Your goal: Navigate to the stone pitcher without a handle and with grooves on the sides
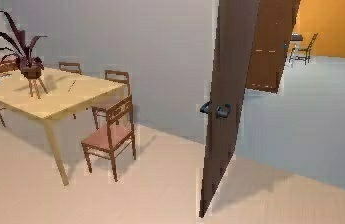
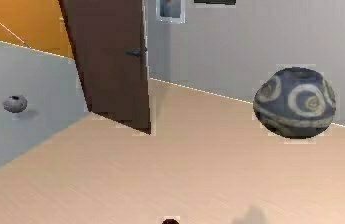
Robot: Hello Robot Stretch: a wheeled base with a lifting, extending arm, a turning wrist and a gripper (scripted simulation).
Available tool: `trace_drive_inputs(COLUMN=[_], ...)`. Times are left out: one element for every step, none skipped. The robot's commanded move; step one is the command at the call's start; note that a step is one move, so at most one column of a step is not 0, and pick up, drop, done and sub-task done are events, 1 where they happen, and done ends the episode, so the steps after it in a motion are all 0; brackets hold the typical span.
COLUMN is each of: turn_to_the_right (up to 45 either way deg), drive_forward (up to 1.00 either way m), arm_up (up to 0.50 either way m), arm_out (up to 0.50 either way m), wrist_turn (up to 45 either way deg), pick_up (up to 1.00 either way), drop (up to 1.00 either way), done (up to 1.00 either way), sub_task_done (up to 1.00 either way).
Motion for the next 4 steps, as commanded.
trace_drive_inputs(turn_to_the_right=[30.0,0.0,33.0,0.0], drive_forward=[0.00,0.60,0.00,0.50], arm_up=[0.00,0.00,0.00,0.00], arm_out=[0.00,0.00,0.00,0.00], wrist_turn=[0.0,0.0,0.0,0.0], pick_up=[0.00,0.00,0.00,0.00], drop=[0.00,0.00,0.00,0.00], done=[0.00,0.00,0.00,0.00], sub_task_done=[0.00,0.00,0.00,0.00])
